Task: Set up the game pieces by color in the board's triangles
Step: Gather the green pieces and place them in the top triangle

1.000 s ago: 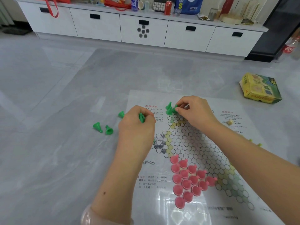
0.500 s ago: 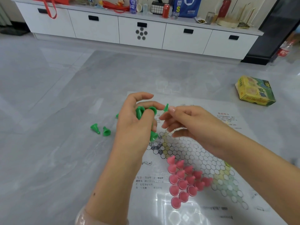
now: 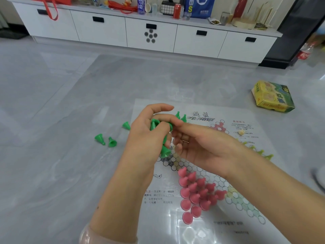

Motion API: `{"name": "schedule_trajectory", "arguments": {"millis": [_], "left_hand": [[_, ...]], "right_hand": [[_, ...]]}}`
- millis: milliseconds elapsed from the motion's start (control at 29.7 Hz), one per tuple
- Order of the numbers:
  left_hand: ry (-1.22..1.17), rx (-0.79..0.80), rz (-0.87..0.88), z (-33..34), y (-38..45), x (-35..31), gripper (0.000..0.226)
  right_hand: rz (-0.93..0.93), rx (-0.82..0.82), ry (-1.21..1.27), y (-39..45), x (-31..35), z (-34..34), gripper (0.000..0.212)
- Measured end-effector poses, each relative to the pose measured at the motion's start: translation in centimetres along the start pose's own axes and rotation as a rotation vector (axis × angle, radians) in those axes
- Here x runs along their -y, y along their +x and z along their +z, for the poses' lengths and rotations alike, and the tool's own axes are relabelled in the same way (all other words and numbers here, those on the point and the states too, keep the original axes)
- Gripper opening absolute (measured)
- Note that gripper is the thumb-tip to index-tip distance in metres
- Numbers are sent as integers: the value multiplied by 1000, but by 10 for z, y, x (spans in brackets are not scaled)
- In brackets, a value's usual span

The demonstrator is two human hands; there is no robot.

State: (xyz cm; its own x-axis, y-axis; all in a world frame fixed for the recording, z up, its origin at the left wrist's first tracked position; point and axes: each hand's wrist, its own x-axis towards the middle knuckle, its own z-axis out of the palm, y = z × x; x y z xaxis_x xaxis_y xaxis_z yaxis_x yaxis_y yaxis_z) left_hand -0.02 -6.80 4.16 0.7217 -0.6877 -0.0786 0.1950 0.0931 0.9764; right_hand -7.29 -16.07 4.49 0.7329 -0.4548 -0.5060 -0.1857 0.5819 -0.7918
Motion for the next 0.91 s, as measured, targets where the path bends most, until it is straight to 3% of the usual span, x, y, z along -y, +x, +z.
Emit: {"name": "schedule_trajectory", "arguments": {"millis": [101,202,370,538,673,908], "left_hand": [[-46,-28,9,-1,0,-2,40],[-169,-128,-44,-5,4,-1,29],[-541,-297,-386,-15,11,7,10],[-936,-293,-565,-19,11,6,15],[-867,-294,-492,-17,10,5,8],[-391,-269,-370,-9,16,10,7]], "right_hand": [[-77,-28,-6,1,4,-2,16],[-236,-148,-225,6,19,-14,17],[-421,-476,-602,35,37,-51,12],[-460,-512,-1032,55,24,-64,8],[-522,-521,-1234,63,18,-65,10],[-580,-502,-1272,68,12,-66,11]]}}
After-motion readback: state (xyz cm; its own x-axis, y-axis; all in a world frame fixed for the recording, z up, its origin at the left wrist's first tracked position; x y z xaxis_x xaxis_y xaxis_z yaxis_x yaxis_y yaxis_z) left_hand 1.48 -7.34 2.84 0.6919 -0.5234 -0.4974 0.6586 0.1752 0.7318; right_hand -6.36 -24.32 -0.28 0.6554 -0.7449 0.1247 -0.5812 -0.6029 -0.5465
